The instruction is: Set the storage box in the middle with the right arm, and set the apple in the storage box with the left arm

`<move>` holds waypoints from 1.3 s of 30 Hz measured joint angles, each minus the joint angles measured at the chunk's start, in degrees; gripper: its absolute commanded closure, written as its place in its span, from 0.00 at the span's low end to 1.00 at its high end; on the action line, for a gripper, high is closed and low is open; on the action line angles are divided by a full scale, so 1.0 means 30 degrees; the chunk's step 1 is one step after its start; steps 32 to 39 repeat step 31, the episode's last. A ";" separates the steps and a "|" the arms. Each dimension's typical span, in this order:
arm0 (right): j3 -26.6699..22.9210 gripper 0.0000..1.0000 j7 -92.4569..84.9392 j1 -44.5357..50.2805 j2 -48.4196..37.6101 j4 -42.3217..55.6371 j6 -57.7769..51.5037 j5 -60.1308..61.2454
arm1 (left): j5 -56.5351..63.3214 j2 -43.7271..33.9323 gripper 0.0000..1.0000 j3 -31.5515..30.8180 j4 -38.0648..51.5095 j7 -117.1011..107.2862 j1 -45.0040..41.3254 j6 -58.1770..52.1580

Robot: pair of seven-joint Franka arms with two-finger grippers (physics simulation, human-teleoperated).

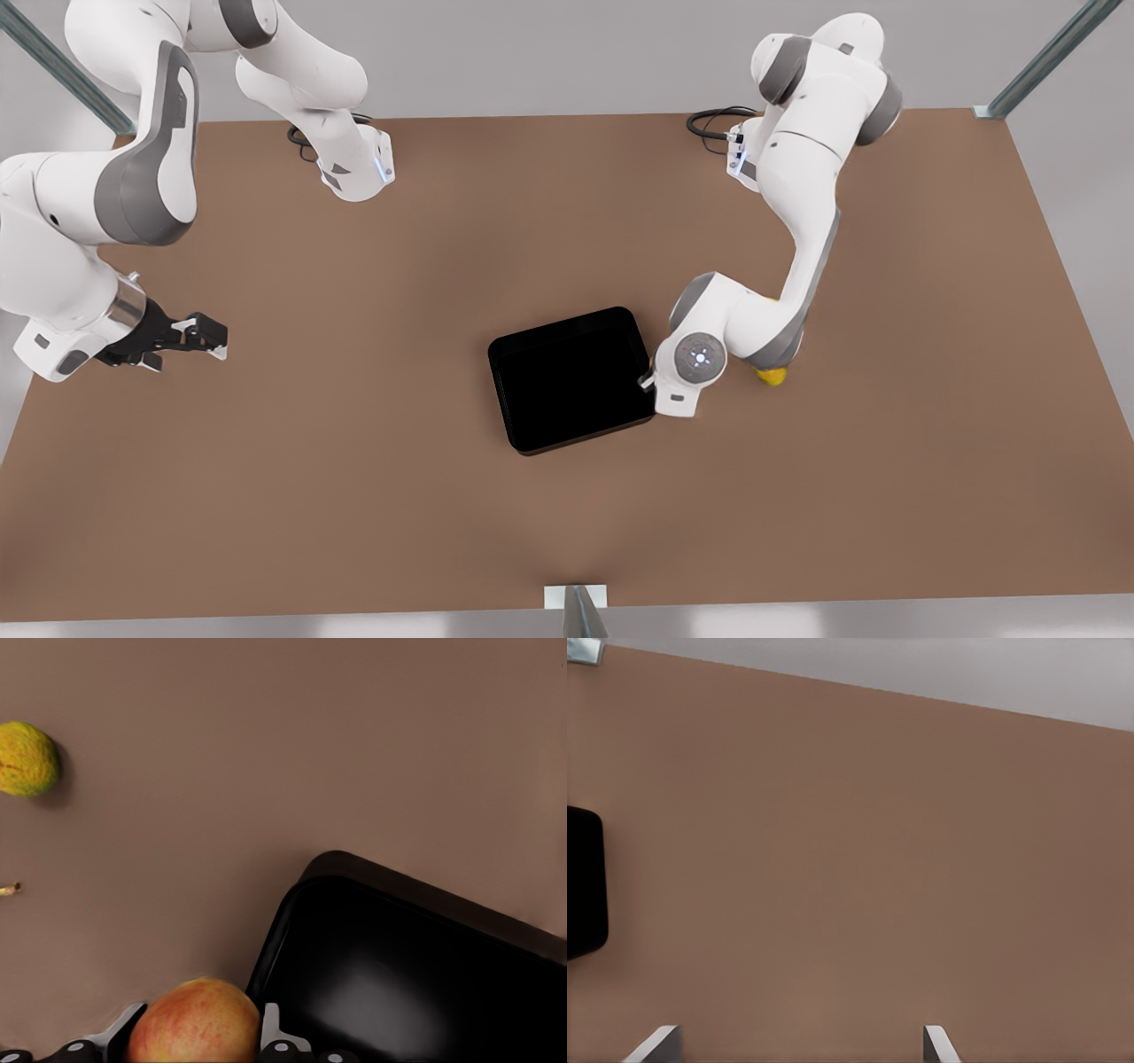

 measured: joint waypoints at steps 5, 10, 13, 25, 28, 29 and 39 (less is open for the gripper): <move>0.0071 0.00 0.0000 0.0084 -0.0177 0.0000 -0.0188 -0.0020 | -0.0914 0.1200 0.04 0.0029 0.1268 -0.2402 -0.0948 0.1271; 0.0071 0.00 0.0000 0.0081 -0.0177 0.0000 -0.0234 -0.0001 | -0.1179 0.1243 0.00 0.0034 0.1238 -0.2638 -0.1123 0.1294; 0.0099 0.00 0.0000 0.0166 -0.0207 0.0000 -0.0263 -0.0001 | -0.1224 0.1243 0.00 0.0032 0.1238 -0.2593 -0.1095 0.1294; 0.0101 0.00 0.0199 0.0270 -0.0207 0.0145 -0.0029 -0.0206 | 0.0105 -1.3129 0.00 -0.0030 -0.7307 2.3874 0.8685 -0.4454; -0.0147 0.00 0.0376 -0.0153 -0.0155 0.0279 -0.0061 -0.0195 | 0.0248 -1.2199 0.00 -0.0036 -0.5568 2.3795 0.7738 -0.5010; -0.0164 0.00 0.0996 -0.0145 -0.0121 0.0303 -0.0032 -0.0206 | 0.0266 -1.2157 0.00 -0.0033 -0.5550 2.3762 0.8297 -0.5005; -0.0116 0.00 0.1402 -0.1077 -0.0146 0.0302 -0.0130 -0.0030 | 0.0291 -1.2141 0.00 -0.0020 -0.5530 2.3759 0.9960 -0.5005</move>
